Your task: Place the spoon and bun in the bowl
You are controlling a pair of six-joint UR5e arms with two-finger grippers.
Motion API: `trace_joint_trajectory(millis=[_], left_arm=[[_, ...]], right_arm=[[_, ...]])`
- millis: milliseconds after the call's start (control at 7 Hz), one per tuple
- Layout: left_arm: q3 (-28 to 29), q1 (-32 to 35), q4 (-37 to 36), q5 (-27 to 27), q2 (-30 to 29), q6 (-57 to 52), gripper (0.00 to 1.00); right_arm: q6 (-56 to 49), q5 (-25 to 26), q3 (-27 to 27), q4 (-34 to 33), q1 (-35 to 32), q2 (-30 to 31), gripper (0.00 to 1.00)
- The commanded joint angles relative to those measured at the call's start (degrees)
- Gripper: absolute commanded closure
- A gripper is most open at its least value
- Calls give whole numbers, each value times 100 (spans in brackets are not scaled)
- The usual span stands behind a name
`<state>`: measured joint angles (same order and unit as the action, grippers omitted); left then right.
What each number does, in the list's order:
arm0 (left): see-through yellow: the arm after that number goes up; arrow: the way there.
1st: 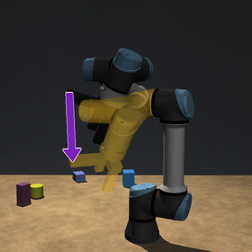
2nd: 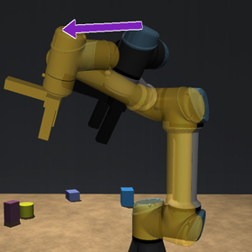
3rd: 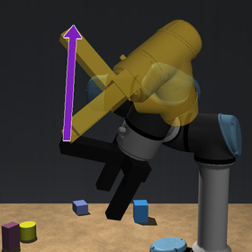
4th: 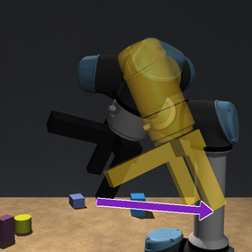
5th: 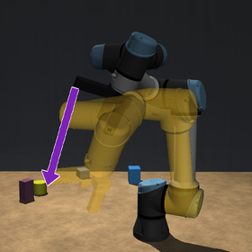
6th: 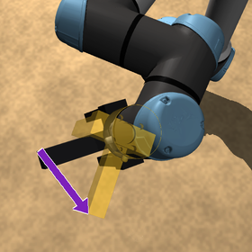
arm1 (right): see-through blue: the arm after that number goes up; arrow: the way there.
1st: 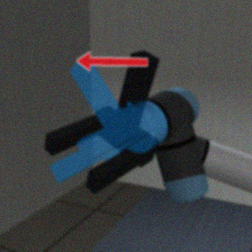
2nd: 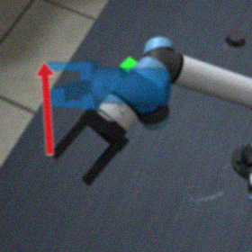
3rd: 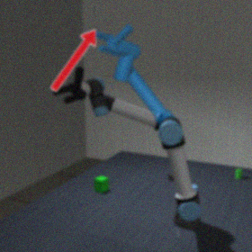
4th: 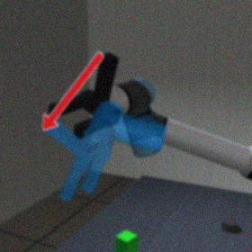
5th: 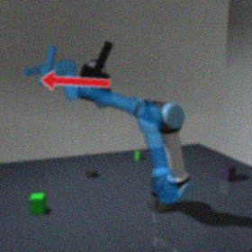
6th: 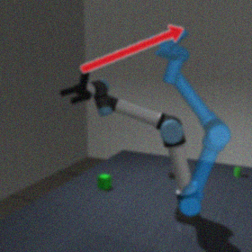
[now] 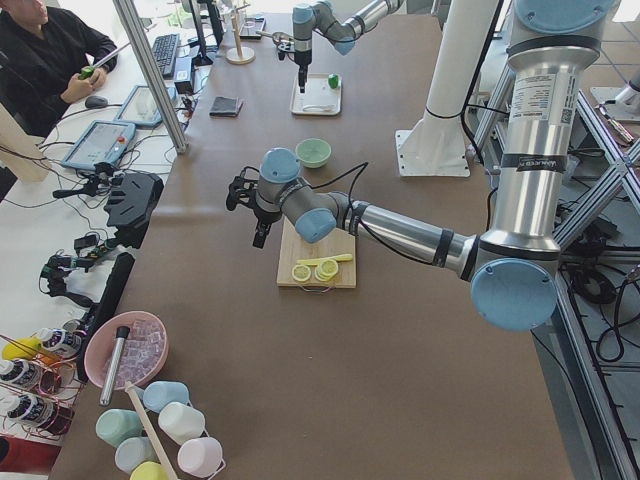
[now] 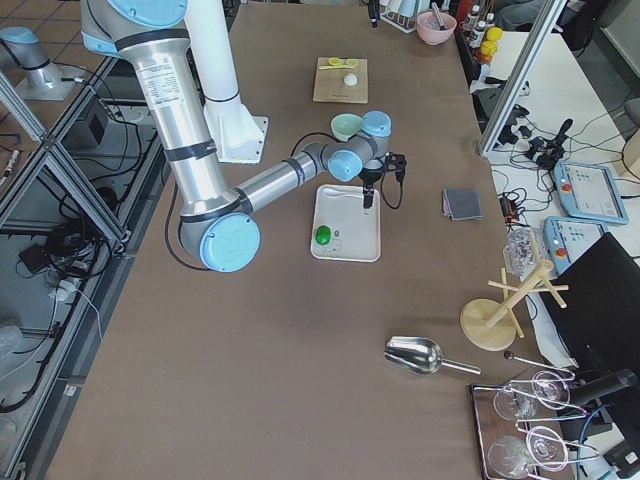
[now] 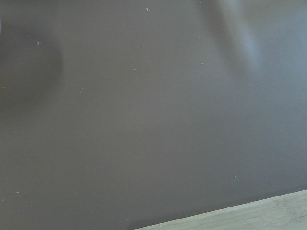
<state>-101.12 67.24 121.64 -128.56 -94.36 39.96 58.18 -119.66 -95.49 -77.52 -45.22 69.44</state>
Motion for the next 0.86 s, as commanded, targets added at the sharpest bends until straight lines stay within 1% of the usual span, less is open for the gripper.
trace_joint_trajectory(millis=[0,714], left_arm=[[14,-106,8,164,-56,170,2],[31,-106,8,155,-109,170,2]], right_arm=[[80,171,118,88,338,-62,5],[27,206,223,132,584,-88,21]])
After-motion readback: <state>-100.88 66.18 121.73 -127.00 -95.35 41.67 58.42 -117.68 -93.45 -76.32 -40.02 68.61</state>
